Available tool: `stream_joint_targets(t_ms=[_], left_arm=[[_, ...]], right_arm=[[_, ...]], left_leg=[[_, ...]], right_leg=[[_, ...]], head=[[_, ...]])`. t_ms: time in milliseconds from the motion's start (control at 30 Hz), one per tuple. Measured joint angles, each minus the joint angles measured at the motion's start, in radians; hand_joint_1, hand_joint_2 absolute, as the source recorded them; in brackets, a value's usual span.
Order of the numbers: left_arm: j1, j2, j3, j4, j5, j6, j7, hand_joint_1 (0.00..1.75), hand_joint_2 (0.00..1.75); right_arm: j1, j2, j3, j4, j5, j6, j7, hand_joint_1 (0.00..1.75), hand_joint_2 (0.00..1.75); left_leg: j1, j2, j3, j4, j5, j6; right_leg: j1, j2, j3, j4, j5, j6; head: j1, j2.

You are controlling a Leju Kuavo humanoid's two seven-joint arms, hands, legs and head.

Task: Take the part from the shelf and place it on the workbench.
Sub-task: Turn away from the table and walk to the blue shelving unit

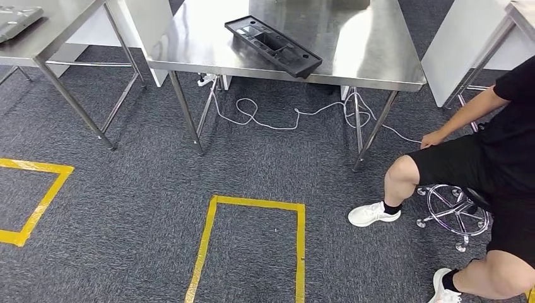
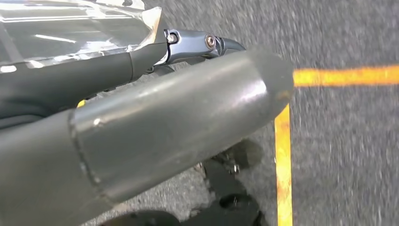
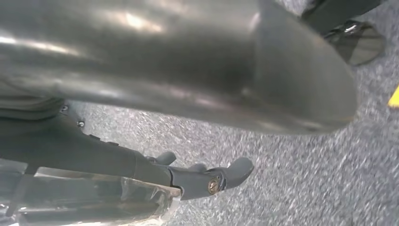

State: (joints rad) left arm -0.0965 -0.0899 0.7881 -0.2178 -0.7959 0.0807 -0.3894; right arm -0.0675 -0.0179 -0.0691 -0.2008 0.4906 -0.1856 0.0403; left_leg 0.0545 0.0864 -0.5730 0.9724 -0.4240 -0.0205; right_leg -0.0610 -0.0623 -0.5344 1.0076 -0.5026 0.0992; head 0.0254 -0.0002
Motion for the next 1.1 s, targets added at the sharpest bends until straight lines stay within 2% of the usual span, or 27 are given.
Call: stream_joint_targets(t_ms=[33, 100, 133, 167, 200, 267, 300, 333, 367, 400, 433, 467, 500, 533, 567, 633, 700, 767, 833, 867, 900, 933, 967, 1000, 1033, 1067, 1100], left_arm=[[0.001, 0.001, 0.000, 0.000, 0.000, 0.001, -0.001, 0.00, 0.00], [0.001, 0.000, 0.000, 0.001, 0.001, 0.002, -0.003, 0.00, 0.00], [0.000, -0.001, 0.000, 0.002, 0.001, 0.003, -0.003, 0.00, 0.00], [0.000, -0.001, 0.000, 0.002, 0.001, 0.004, -0.003, 0.00, 0.00], [0.001, 0.000, 0.000, 0.003, 0.001, 0.004, -0.003, 0.00, 0.00], [0.004, 0.000, 0.000, 0.004, 0.002, 0.005, -0.002, 0.00, 0.00], [0.007, 0.000, 0.000, 0.004, 0.002, 0.005, -0.001, 0.00, 0.00], [0.008, 0.000, 0.000, 0.004, 0.002, 0.005, 0.000, 0.00, 0.00], [0.009, 0.000, 0.000, 0.005, 0.002, 0.005, 0.000, 0.00, 0.00], [0.009, 0.000, 0.000, 0.005, 0.001, 0.005, 0.001, 0.00, 0.00], [0.009, 0.000, 0.000, 0.005, 0.001, 0.005, 0.001, 0.00, 0.00], [0.008, 0.002, 0.000, 0.005, 0.000, 0.005, 0.002, 0.00, 0.00], [0.008, 0.002, -0.001, 0.005, 0.000, 0.005, 0.003, 0.00, 0.00], [0.008, 0.003, -0.001, 0.005, -0.001, 0.005, 0.004, 0.00, 0.00], [0.007, 0.005, -0.001, 0.005, -0.001, 0.004, 0.005, 0.00, 0.00], [0.004, 0.004, -0.002, 0.005, -0.002, 0.004, 0.006, 0.00, 0.00], [0.003, 0.001, -0.003, 0.005, -0.004, 0.004, 0.006, 0.00, 0.00], [0.007, 0.000, -0.004, 0.005, -0.007, 0.004, 0.006, 0.00, 0.00], [0.013, 0.000, -0.006, 0.006, -0.010, 0.004, 0.006, 0.00, 0.00], [0.015, 0.000, -0.006, 0.006, -0.012, 0.004, 0.006, 0.00, 0.00], [0.015, 0.000, -0.007, 0.006, -0.012, 0.004, 0.005, 0.00, 0.00], [0.016, -0.001, -0.008, 0.006, -0.013, 0.004, 0.004, 0.00, 0.00], [0.016, -0.001, -0.008, 0.007, -0.015, 0.005, 0.001, 0.00, 0.00], [0.016, -0.001, -0.008, 0.007, -0.017, 0.006, -0.001, 0.00, 0.00], [0.016, -0.001, -0.009, 0.007, -0.019, 0.007, -0.004, 0.00, 0.00], [0.017, 0.000, -0.009, 0.007, -0.021, 0.008, -0.005, 0.00, 0.00], [0.017, 0.000, -0.009, 0.007, -0.022, 0.008, -0.007, 0.00, 0.00]], right_arm=[[-0.003, 0.001, 0.001, 0.000, 0.002, 0.000, 0.000, 0.00, 0.00], [-0.005, 0.001, 0.002, 0.000, 0.006, 0.000, 0.001, 0.00, 0.00], [-0.004, 0.002, 0.002, 0.000, 0.008, 0.000, 0.001, 0.00, 0.00], [-0.005, 0.002, 0.002, 0.001, 0.009, 0.000, 0.002, 0.00, 0.00], [-0.005, 0.002, 0.002, 0.001, 0.010, 0.000, 0.004, 0.00, 0.00], [-0.006, 0.003, 0.002, 0.001, 0.011, 0.000, 0.007, 0.00, 0.00], [-0.006, 0.004, 0.002, 0.001, 0.011, 0.001, 0.009, 0.00, 0.00], [-0.005, 0.005, 0.002, 0.001, 0.011, 0.002, 0.010, 0.00, 0.00], [-0.005, 0.006, 0.002, 0.001, 0.011, 0.003, 0.012, 0.00, 0.00], [-0.004, 0.006, 0.002, 0.002, 0.011, 0.004, 0.013, 0.00, 0.00], [-0.004, 0.007, 0.002, 0.002, 0.011, 0.005, 0.014, 0.00, 0.00], [-0.005, 0.009, 0.002, 0.002, 0.011, 0.006, 0.014, 0.00, 0.00], [-0.005, 0.010, 0.002, 0.002, 0.011, 0.006, 0.015, 0.00, 0.00], [-0.006, 0.012, 0.002, 0.002, 0.011, 0.006, 0.014, 0.00, 0.00], [-0.005, 0.013, 0.002, 0.002, 0.011, 0.006, 0.014, 0.00, 0.00], [-0.002, 0.015, 0.002, 0.002, 0.011, 0.006, 0.014, 0.00, 0.00], [0.002, 0.014, 0.002, 0.003, 0.010, 0.006, 0.014, 0.00, 0.00], [0.003, 0.014, 0.002, 0.003, 0.008, 0.006, 0.014, 0.00, 0.00], [0.005, 0.014, 0.002, 0.004, 0.002, 0.006, 0.014, 0.00, 0.00], [0.007, 0.014, 0.002, 0.004, -0.002, 0.006, 0.014, 0.00, 0.00], [0.010, 0.015, 0.002, 0.004, -0.004, 0.006, 0.014, 0.00, 0.00], [0.011, 0.015, 0.002, 0.005, -0.005, 0.006, 0.014, 0.00, 0.00], [0.011, 0.015, 0.002, 0.005, -0.006, 0.006, 0.014, 0.00, 0.00], [0.009, 0.016, 0.002, 0.005, -0.005, 0.006, 0.014, 0.00, 0.00], [0.007, 0.016, 0.002, 0.005, -0.005, 0.006, 0.014, 0.00, 0.00], [0.006, 0.017, 0.002, 0.005, -0.004, 0.006, 0.014, 0.00, 0.00], [0.006, 0.017, 0.002, 0.005, -0.002, 0.006, 0.014, 0.00, 0.00]], left_leg=[[0.000, 0.007, -0.002, 0.012, -0.009, -0.011], [0.003, 0.023, 0.005, 0.015, -0.016, -0.023], [0.008, 0.020, 0.007, 0.018, -0.023, -0.027], [0.012, 0.005, 0.003, 0.034, -0.041, -0.029], [0.013, -0.018, -0.011, 0.070, -0.074, -0.029], [0.005, -0.066, -0.062, 0.199, -0.162, -0.021], [-0.002, -0.075, -0.088, 0.266, -0.192, -0.015], [-0.008, -0.079, -0.105, 0.309, -0.206, -0.007], [-0.014, -0.081, -0.105, 0.316, -0.199, 0.005], [-0.021, -0.086, -0.088, 0.284, -0.175, 0.019], [-0.029, -0.101, -0.056, 0.222, -0.141, 0.037], [-0.037, -0.126, -0.022, 0.157, -0.113, 0.055], [-0.045, -0.146, 0.004, 0.105, -0.092, 0.069], [-0.051, -0.159, 0.019, 0.075, -0.082, 0.078], [-0.056, -0.160, 0.023, 0.065, -0.081, 0.082], [-0.058, -0.135, 0.028, 0.050, -0.070, 0.083], [-0.054, -0.110, 0.033, 0.028, -0.056, 0.085], [-0.054, -0.082, 0.033, 0.019, -0.049, 0.087], [-0.054, -0.050, 0.028, 0.019, -0.047, 0.086], [-0.054, -0.035, 0.027, 0.020, -0.047, 0.085], [-0.052, -0.022, 0.026, 0.020, -0.046, 0.083], [-0.051, -0.009, 0.025, 0.022, -0.047, 0.080], [-0.051, 0.003, 0.025, 0.025, -0.048, 0.075], [-0.053, 0.015, 0.024, 0.029, -0.051, 0.068], [-0.054, 0.026, 0.025, 0.033, -0.053, 0.060], [-0.056, 0.035, 0.027, 0.035, -0.056, 0.053], [-0.055, 0.045, 0.030, 0.034, -0.057, 0.046]], right_leg=[[0.002, -0.007, -0.001, -0.004, 0.000, -0.012], [0.010, 0.014, -0.014, 0.012, -0.002, -0.045], [0.010, 0.024, -0.017, 0.013, 0.000, -0.057], [0.011, 0.034, -0.018, 0.014, 0.004, -0.066], [0.011, 0.044, -0.019, 0.015, 0.010, -0.075], [0.019, 0.065, -0.025, 0.015, 0.018, -0.087], [0.026, 0.077, -0.029, 0.015, 0.020, -0.091], [0.033, 0.089, -0.031, 0.015, 0.022, -0.094], [0.040, 0.102, -0.032, 0.015, 0.024, -0.096], [0.046, 0.116, -0.033, 0.015, 0.025, -0.098], [0.051, 0.130, -0.032, 0.015, 0.026, -0.100], [0.054, 0.142, -0.032, 0.015, 0.028, -0.100], [0.058, 0.154, -0.033, 0.015, 0.029, -0.099], [0.058, 0.164, -0.035, 0.015, 0.032, -0.097], [0.056, 0.174, -0.038, 0.015, 0.035, -0.092], [0.056, 0.184, -0.047, 0.015, 0.039, -0.084], [0.061, 0.149, -0.070, 0.050, 0.018, -0.082], [0.059, 0.097, -0.120, 0.153, -0.036, -0.085], [0.050, 0.079, -0.163, 0.257, -0.077, -0.077], [0.045, 0.074, -0.164, 0.269, -0.078, -0.067], [0.040, 0.069, -0.143, 0.240, -0.064, -0.055], [0.036, 0.057, -0.104, 0.178, -0.041, -0.042], [0.032, 0.035, -0.062, 0.106, -0.021, -0.034], [0.033, 0.014, -0.029, 0.046, -0.004, -0.032], [0.034, -0.001, -0.010, 0.009, 0.006, -0.037], [0.038, -0.006, -0.007, -0.004, 0.009, -0.046], [0.041, 0.003, -0.010, -0.004, 0.013, -0.055]], head=[[0.000, 0.000], [-0.006, 0.000], [-0.010, 0.000], [-0.013, 0.000], [-0.015, 0.000], [-0.020, 0.000], [-0.021, 0.000], [-0.022, 0.000], [-0.022, 0.000], [-0.022, 0.000], [-0.021, 0.000], [-0.020, 0.000], [-0.018, 0.000], [-0.018, 0.000], [-0.017, 0.000], [-0.019, 0.000], [-0.016, 0.000], [-0.010, 0.000], [-0.007, 0.000], [-0.008, 0.000], [-0.007, 0.000], [-0.007, 0.000], [-0.007, 0.000], [-0.007, 0.000], [-0.009, 0.000], [-0.010, 0.000], [-0.011, 0.000]])
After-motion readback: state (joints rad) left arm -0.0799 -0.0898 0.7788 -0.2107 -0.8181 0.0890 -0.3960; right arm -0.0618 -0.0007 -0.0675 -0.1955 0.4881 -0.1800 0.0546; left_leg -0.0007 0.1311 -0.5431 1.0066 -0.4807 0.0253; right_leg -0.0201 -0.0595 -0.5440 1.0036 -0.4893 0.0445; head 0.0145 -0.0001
